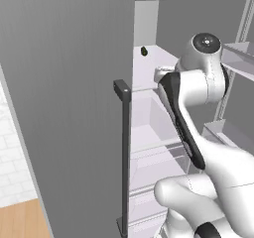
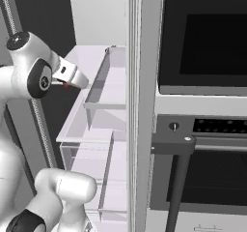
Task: Take the strawberry from the fridge and place it on top of the pancake, located on the dining counter.
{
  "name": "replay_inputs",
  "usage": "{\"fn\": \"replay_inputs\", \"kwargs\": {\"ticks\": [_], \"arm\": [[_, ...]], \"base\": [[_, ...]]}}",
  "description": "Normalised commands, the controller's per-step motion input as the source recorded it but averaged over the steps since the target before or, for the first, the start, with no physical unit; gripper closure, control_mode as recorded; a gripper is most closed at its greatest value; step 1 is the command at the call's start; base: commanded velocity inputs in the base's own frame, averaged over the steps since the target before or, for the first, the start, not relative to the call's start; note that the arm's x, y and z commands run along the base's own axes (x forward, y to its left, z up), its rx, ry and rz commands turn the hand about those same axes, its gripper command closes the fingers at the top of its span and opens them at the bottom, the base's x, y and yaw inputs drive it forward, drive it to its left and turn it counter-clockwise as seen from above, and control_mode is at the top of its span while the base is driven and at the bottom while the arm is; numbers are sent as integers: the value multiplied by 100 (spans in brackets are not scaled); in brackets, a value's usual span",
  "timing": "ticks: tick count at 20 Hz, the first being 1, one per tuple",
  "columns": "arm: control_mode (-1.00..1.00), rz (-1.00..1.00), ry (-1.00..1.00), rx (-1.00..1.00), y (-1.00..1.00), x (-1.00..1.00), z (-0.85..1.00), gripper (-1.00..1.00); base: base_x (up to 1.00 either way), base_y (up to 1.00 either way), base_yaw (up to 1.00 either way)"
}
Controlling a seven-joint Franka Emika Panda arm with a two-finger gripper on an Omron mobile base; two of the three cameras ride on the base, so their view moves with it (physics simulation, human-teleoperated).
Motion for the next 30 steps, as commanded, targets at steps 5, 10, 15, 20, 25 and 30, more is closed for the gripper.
{"fn": "replay_inputs", "kwargs": {"ticks": [5, 10, 15, 20, 25, 30], "arm": [[-100, 0, 0, 0, 1, -100, 6, 100], [-100, 0, 0, -2, 13, -77, 0, 100], [-100, 4, 0, -9, 22, -12, -3, 100], [-100, 0, -2, -1, 1, -8, 0, 100], [100, 0, -8, 0, 0, -20, 0, 100], [100, 0, 0, 0, 0, 0, 0, 100]], "base": [[0, 0, 0], [0, 0, 0], [0, 0, 0], [0, 0, 0], [-80, 8, 0], [-100, 1, 0]]}}
